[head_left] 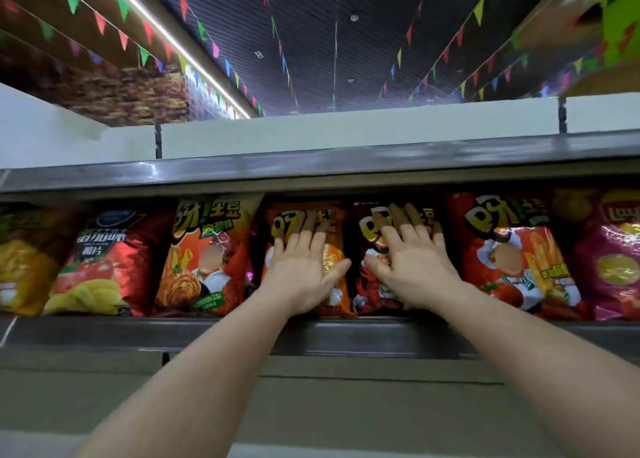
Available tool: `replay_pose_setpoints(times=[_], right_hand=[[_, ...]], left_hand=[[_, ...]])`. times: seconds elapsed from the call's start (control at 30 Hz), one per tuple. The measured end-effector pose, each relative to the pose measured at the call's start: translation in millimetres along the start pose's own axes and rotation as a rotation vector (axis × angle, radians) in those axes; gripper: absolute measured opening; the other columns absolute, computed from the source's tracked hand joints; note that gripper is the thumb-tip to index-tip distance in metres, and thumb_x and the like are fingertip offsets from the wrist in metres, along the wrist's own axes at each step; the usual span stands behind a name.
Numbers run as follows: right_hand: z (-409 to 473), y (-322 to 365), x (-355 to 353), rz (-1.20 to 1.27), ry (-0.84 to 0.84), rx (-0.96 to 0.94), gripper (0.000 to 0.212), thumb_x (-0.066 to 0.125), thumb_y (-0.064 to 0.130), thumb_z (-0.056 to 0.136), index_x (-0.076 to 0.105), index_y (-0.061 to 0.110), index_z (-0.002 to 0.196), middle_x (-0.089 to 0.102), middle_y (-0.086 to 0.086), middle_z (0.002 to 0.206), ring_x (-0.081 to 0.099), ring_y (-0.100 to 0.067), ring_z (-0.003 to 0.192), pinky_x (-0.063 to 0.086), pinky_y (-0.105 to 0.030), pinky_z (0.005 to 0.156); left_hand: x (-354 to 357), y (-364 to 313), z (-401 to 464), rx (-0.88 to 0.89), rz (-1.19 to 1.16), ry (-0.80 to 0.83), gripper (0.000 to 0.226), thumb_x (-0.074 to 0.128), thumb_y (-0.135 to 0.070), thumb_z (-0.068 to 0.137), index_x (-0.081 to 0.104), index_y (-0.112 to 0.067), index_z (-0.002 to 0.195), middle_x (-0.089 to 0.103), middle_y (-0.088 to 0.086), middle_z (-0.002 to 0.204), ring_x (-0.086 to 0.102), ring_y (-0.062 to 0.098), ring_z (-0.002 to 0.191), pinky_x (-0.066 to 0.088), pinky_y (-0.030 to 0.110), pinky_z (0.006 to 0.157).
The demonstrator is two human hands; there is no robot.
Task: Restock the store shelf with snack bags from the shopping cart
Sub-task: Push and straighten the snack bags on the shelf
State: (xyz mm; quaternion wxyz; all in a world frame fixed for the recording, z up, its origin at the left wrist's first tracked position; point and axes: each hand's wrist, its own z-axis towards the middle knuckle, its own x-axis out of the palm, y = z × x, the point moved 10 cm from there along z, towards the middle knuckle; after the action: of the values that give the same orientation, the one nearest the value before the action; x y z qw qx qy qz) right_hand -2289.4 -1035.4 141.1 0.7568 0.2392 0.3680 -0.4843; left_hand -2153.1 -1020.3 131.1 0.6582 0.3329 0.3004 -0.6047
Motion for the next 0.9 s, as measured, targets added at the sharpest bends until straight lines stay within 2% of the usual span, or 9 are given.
replay_pose_setpoints(times=[0.1, 0.2, 0.27, 0.33, 0.43, 0.53, 0.63, 0.77, 0.9], right_hand=[[-1.7, 5.8, -15.8, 0.074, -0.070, 0.010, 0.062, 0.038, 0.049, 0.093, 0.022, 0.022, 0.146, 0.020, -0.006, 0.153, 0.013, -0.025, 0.142, 0.010, -0.050, 0.113], [-10.3, 23.4, -22.8, 0.044, -0.159, -0.031, 0.060, 0.038, 0.047, 0.092, 0.021, 0.025, 0.146, 0.018, -0.004, 0.154, 0.009, -0.023, 0.142, 0.007, -0.050, 0.114], [-15.3, 42.6, -19.9, 0.013, -0.187, -0.100, 0.060, 0.036, 0.048, 0.093, 0.019, 0.027, 0.147, 0.013, -0.002, 0.156, 0.002, -0.022, 0.144, 0.000, -0.050, 0.114], [-18.4, 64.7, -14.0, 0.023, -0.191, -0.168, 0.060, 0.035, 0.049, 0.092, 0.022, 0.026, 0.147, 0.010, -0.003, 0.157, -0.002, -0.023, 0.146, -0.003, -0.050, 0.115], [-20.2, 103.4, -12.0, 0.153, -0.233, -0.244, 0.063, 0.036, 0.046, 0.081, 0.046, 0.018, 0.136, 0.032, -0.011, 0.151, 0.015, -0.028, 0.144, 0.007, -0.055, 0.113], [-15.6, 146.7, -8.3, 0.161, -0.198, -0.301, 0.059, 0.033, 0.047, 0.087, 0.038, 0.023, 0.141, 0.021, -0.006, 0.155, 0.005, -0.024, 0.146, 0.002, -0.051, 0.115], [-5.0, 191.7, -2.8, 0.155, -0.144, -0.351, 0.057, 0.035, 0.046, 0.094, 0.021, 0.028, 0.146, 0.007, 0.001, 0.158, -0.008, -0.018, 0.145, -0.006, -0.046, 0.115], [14.4, 250.6, 2.7, 0.178, -0.149, -0.349, 0.055, 0.037, 0.039, 0.095, 0.021, 0.024, 0.146, 0.011, -0.001, 0.157, -0.004, -0.019, 0.145, -0.003, -0.048, 0.115], [42.9, 274.9, 14.8, 0.102, -0.153, -0.188, 0.054, 0.033, 0.039, 0.096, 0.020, 0.022, 0.146, 0.021, -0.007, 0.153, 0.010, -0.025, 0.143, 0.005, -0.050, 0.114]], left_hand=[[-15.2, 5.9, -11.2, 0.016, -0.054, -0.084, 0.068, 0.027, -0.055, 0.097, 0.013, -0.018, 0.152, 0.012, 0.009, 0.159, 0.005, 0.023, 0.147, -0.003, 0.041, 0.117], [-22.8, 15.5, -31.3, 0.028, -0.059, -0.173, 0.074, 0.012, -0.061, 0.090, 0.017, -0.019, 0.151, 0.013, 0.007, 0.159, 0.002, 0.019, 0.147, -0.006, 0.037, 0.117], [-27.6, 28.6, -46.3, 0.017, -0.066, -0.242, 0.084, 0.003, -0.060, 0.081, 0.027, -0.016, 0.148, 0.020, 0.007, 0.157, 0.007, 0.020, 0.147, 0.000, 0.037, 0.118], [-32.1, 48.9, -59.4, -0.018, -0.066, -0.295, 0.080, 0.009, -0.056, 0.083, 0.037, -0.012, 0.144, 0.030, 0.010, 0.153, 0.016, 0.025, 0.146, 0.008, 0.038, 0.117], [-41.6, 85.1, -74.9, -0.068, -0.024, -0.338, 0.071, 0.021, -0.049, 0.086, 0.048, -0.006, 0.136, 0.043, 0.017, 0.144, 0.034, 0.034, 0.138, 0.023, 0.045, 0.113], [-45.7, 135.3, -85.9, -0.176, 0.023, -0.302, 0.071, 0.015, -0.053, 0.089, 0.036, -0.014, 0.145, 0.030, 0.010, 0.153, 0.020, 0.025, 0.145, 0.014, 0.040, 0.116], [-49.7, 191.8, -89.5, -0.253, 0.092, -0.284, 0.057, 0.028, -0.046, 0.100, 0.024, -0.019, 0.149, 0.018, 0.006, 0.158, 0.009, 0.021, 0.147, 0.007, 0.037, 0.118], [-52.9, 249.5, -82.6, -0.274, 0.117, -0.297, 0.056, 0.031, -0.040, 0.100, 0.020, -0.018, 0.150, 0.017, 0.008, 0.158, 0.007, 0.021, 0.147, 0.004, 0.038, 0.117], [-38.0, 284.9, -62.7, -0.225, 0.146, -0.225, 0.060, 0.022, -0.047, 0.100, 0.015, -0.018, 0.151, 0.017, 0.010, 0.158, 0.007, 0.023, 0.147, 0.000, 0.041, 0.117]])
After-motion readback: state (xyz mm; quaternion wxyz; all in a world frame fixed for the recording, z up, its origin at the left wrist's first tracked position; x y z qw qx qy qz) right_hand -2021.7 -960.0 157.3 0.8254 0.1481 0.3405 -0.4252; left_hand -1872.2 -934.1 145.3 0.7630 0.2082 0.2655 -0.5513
